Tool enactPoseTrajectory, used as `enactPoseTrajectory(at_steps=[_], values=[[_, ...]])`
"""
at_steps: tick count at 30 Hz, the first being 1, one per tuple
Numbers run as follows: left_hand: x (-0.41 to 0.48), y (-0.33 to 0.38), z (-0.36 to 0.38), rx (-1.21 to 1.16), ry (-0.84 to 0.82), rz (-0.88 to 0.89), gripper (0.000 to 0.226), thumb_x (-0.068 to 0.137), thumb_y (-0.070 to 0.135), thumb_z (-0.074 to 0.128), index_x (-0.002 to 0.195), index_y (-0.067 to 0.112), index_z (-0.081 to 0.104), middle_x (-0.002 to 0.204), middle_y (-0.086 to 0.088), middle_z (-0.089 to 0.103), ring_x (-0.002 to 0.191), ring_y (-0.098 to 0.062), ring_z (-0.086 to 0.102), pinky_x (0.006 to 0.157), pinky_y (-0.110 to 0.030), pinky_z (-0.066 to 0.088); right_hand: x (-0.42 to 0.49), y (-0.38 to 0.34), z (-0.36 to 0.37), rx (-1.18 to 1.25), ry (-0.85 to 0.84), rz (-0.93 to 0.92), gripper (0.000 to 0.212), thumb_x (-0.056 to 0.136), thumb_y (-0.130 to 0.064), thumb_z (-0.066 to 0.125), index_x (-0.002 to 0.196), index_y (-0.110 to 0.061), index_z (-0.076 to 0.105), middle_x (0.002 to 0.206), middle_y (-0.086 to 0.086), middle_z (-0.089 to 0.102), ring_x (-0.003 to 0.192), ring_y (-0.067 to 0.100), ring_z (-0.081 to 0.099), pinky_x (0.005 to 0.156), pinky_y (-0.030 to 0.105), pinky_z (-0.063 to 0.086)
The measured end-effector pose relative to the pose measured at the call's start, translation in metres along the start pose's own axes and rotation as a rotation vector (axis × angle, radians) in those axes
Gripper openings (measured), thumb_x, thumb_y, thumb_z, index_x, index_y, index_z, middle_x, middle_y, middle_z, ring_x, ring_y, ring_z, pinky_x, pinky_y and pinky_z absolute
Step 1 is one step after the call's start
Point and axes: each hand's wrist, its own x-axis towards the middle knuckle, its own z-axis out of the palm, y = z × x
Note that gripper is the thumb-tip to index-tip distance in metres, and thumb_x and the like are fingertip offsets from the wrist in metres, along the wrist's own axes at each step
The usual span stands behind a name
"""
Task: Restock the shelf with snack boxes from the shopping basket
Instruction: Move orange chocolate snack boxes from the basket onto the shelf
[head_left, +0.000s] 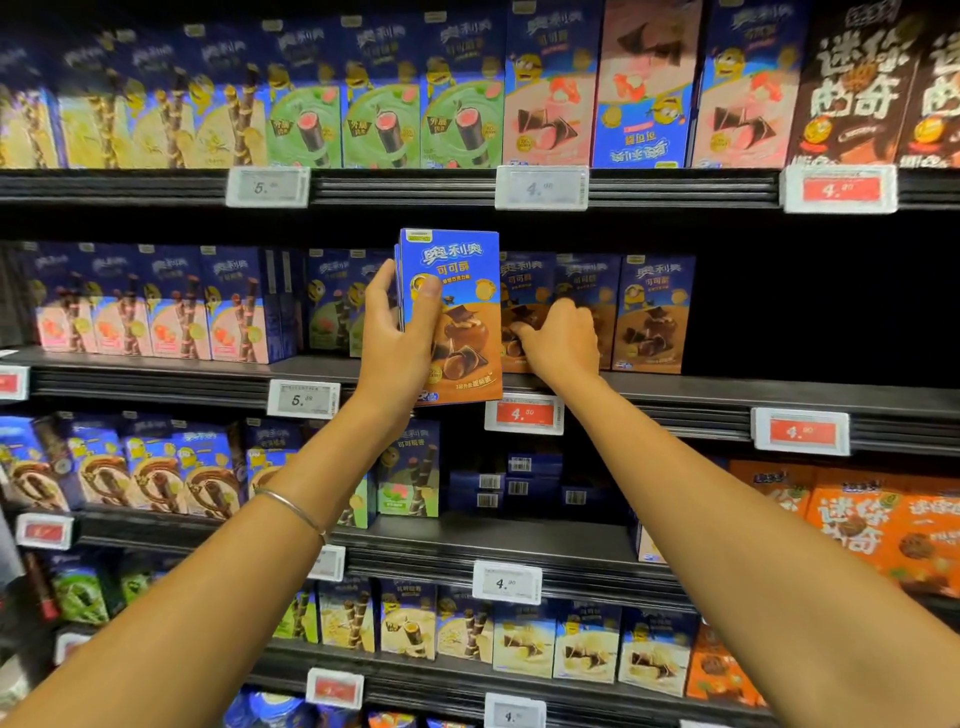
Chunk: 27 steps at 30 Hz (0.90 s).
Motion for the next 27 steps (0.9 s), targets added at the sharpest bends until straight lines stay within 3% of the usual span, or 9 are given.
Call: enactPoseTrajectory(at_steps=[6, 10, 12, 15, 17, 19, 23, 27], values=[[-0.001, 0.002, 0.002, -0.018, 0.0, -0.006, 0.059, 0.107, 0.043, 0.055, 0.158, 0.02, 0.036, 0.146, -0.002, 0.059, 0.12, -0.02, 0.07, 0.071, -0.021, 0.06, 0.001, -0.003, 0.004, -0.009, -0.033, 0.011, 0.038, 0.092, -0.042, 0.069, 0.099, -0.013, 0.046, 0.118, 0.016, 0.054, 0.105, 0.038, 0.058, 0.071, 0.039, 0.041], [-0.004, 0.006, 0.004, -0.049, -0.003, -0.01, 0.056, 0.108, 0.04, 0.055, 0.156, 0.018, 0.038, 0.142, -0.001, 0.063, 0.117, -0.019, 0.072, 0.071, -0.02, 0.059, -0.008, -0.009, -0.007, -0.007, 0.007, 0.075, 0.065, 0.091, -0.061, 0.058, 0.124, -0.007, 0.049, 0.132, 0.017, 0.053, 0.12, 0.038, 0.053, 0.077, 0.042, 0.039], [-0.005, 0.007, 0.004, -0.065, -0.01, -0.007, 0.055, 0.108, 0.04, 0.055, 0.156, 0.018, 0.037, 0.143, -0.003, 0.063, 0.118, -0.021, 0.072, 0.072, -0.021, 0.061, -0.02, -0.014, -0.021, 0.156, 0.088, 0.066, 0.066, 0.096, -0.065, 0.045, 0.131, -0.009, 0.048, 0.135, 0.014, 0.052, 0.122, 0.033, 0.052, 0.082, 0.041, 0.04], [-0.006, 0.008, 0.007, -0.093, -0.015, -0.033, 0.055, 0.107, 0.041, 0.056, 0.155, 0.02, 0.038, 0.143, -0.005, 0.063, 0.118, -0.023, 0.072, 0.082, -0.032, 0.064, -0.051, -0.019, -0.042, 0.527, 0.016, -0.046, 0.044, 0.097, -0.064, 0.043, 0.107, -0.025, 0.06, 0.108, -0.001, 0.067, 0.1, 0.018, 0.065, 0.086, 0.042, 0.055], [-0.009, 0.01, 0.013, -0.11, -0.023, -0.042, 0.055, 0.107, 0.04, 0.057, 0.155, 0.019, 0.038, 0.141, -0.004, 0.065, 0.116, -0.022, 0.073, 0.084, -0.033, 0.065, -0.073, -0.021, -0.049, 0.625, -0.146, -0.095, 0.041, 0.092, -0.063, 0.054, 0.106, -0.027, 0.063, 0.107, -0.005, 0.069, 0.097, 0.011, 0.069, 0.086, 0.041, 0.06], [-0.012, 0.012, 0.022, -0.127, -0.039, -0.041, 0.054, 0.107, 0.037, 0.057, 0.154, 0.017, 0.038, 0.138, -0.002, 0.066, 0.115, -0.018, 0.073, 0.085, -0.029, 0.063, -0.087, -0.02, -0.051, 0.62, -0.19, -0.122, 0.043, 0.091, -0.057, 0.063, 0.114, -0.021, 0.063, 0.112, -0.005, 0.07, 0.099, 0.01, 0.071, 0.086, 0.04, 0.061], [-0.015, 0.014, 0.036, -0.171, -0.069, -0.055, 0.045, 0.109, 0.032, 0.056, 0.148, 0.018, 0.04, 0.122, 0.006, 0.07, 0.106, -0.011, 0.074, 0.079, -0.024, 0.062, -0.091, -0.019, -0.064, 0.549, -0.111, -0.14, 0.039, 0.095, -0.051, 0.061, 0.115, -0.017, 0.065, 0.108, -0.004, 0.072, 0.093, 0.01, 0.073, 0.085, 0.039, 0.061], [-0.014, 0.011, 0.047, -0.189, -0.092, -0.072, 0.048, 0.11, 0.039, 0.052, 0.151, 0.018, 0.039, 0.13, 0.001, 0.069, 0.106, -0.013, 0.075, 0.079, -0.028, 0.063, -0.088, -0.011, -0.076, 0.479, -0.099, -0.135, 0.036, 0.096, -0.051, 0.061, 0.111, -0.02, 0.07, 0.103, -0.005, 0.074, 0.09, 0.009, 0.074, 0.082, 0.038, 0.062]])
